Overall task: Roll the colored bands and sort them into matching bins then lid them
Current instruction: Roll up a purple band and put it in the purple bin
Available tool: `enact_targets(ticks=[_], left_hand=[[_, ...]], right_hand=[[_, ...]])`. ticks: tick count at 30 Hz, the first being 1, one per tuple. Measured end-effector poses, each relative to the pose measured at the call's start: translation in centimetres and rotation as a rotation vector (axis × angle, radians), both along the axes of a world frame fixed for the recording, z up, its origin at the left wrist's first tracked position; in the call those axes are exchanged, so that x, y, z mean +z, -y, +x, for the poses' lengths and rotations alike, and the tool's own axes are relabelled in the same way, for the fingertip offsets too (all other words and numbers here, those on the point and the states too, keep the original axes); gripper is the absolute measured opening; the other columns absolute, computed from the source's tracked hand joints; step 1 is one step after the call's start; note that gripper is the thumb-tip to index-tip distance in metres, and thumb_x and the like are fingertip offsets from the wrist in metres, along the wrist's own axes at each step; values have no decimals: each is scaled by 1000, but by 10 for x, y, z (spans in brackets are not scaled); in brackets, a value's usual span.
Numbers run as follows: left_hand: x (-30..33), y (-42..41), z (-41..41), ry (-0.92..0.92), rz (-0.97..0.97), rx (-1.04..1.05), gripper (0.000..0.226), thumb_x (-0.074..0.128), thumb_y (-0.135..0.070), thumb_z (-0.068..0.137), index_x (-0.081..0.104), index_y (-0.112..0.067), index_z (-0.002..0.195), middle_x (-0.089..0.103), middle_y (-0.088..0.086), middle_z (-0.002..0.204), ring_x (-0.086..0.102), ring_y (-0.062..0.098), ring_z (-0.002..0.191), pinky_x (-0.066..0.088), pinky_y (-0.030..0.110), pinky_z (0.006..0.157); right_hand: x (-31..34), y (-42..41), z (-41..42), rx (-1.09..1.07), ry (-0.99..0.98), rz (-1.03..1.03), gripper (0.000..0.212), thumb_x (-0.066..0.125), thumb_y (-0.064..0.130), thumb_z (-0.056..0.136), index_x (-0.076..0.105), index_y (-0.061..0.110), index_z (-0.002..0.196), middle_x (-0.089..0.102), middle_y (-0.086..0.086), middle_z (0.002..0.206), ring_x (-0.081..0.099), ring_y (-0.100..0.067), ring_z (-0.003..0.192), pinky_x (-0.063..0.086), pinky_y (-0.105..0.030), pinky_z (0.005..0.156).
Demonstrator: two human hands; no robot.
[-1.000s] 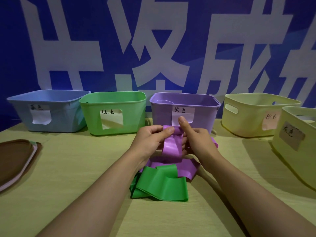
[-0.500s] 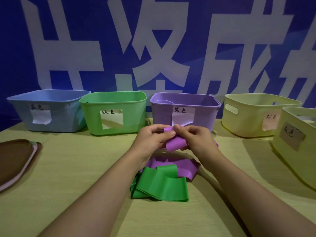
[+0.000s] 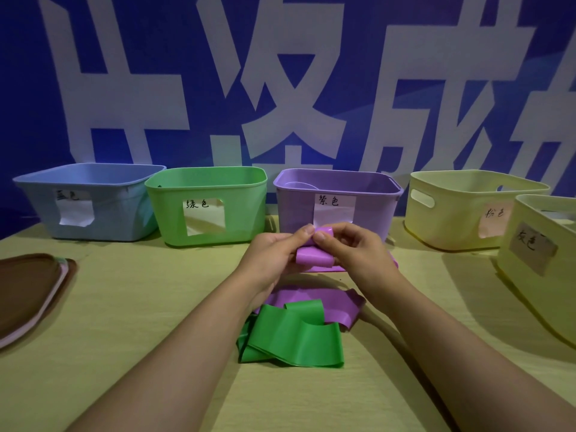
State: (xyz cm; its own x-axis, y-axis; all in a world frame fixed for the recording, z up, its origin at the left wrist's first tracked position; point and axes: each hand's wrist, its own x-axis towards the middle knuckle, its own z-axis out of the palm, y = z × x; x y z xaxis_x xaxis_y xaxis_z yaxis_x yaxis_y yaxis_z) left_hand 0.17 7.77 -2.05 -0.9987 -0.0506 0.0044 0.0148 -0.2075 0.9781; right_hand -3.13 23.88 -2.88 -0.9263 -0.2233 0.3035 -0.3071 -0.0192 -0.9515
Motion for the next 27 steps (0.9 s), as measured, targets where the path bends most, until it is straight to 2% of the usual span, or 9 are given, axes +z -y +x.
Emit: enact_targets(ticks=[2,3,5,6,10,14,17,20,27], left_hand=[[1,0,1,3,10,-9,33,73,-27,93,75,3,104,72,34,104,73,41,89,63,51,82],[2,0,1,-4,10,-10,30,72,-26,93,75,2,103,72,34,104,73,37,83,65,45,76],[2,0,1,-17,6,-6,26,72,-23,93,75,2,102,73,33,103,72,30,76,64,32,65],[2,1,2,-21,6,-9,26,72,-21,93,74,2,103,73,32,103,72,32,78,64,31,65],[-2,0,0,-33,-19,-7,26,76,-16,89,72,1,108,75,28,103,73,43,98,61,45,85],[-3,-1,0,-63,-45,-12,25,79,-11,86,73,-1,107,77,23,101,74,39,99,61,43,90],[-2,-1,1,-74,-13,-29,26,77,-4,85,72,1,110,77,22,102,76,29,89,64,32,81],[-1,-1,1,-79,8,-31,26,77,2,83,73,1,109,77,21,102,76,26,89,63,27,79],[-3,1,0,-48,41,-36,29,77,8,80,73,0,108,77,21,106,76,29,97,61,31,90]], right_hand=[[0,1,1,3,33,-23,32,77,30,85,74,7,107,75,-22,101,74,-36,95,59,-50,89],[1,1,2,14,58,-35,38,76,36,82,74,8,108,75,-20,103,73,-37,96,60,-49,87],[3,1,5,51,119,-41,48,72,47,80,74,9,110,74,-22,104,72,-33,83,61,-41,80],[4,1,7,57,145,-22,53,69,54,82,74,9,110,74,-24,99,69,-29,76,60,-38,78],[8,0,11,-69,185,107,72,56,71,84,75,2,92,71,-17,69,65,-21,59,55,-29,60],[9,0,13,-88,199,125,75,59,69,86,74,-4,84,68,-15,62,62,-22,53,52,-29,53],[9,-1,12,-88,193,106,68,66,63,87,75,-5,87,67,-13,61,61,-19,52,53,-28,52],[9,-2,11,-68,184,79,60,69,54,89,75,-5,91,68,-12,64,60,-16,52,52,-25,51],[6,-2,8,-21,177,32,43,70,39,93,74,-4,93,69,-10,67,60,-14,54,53,-24,55]])
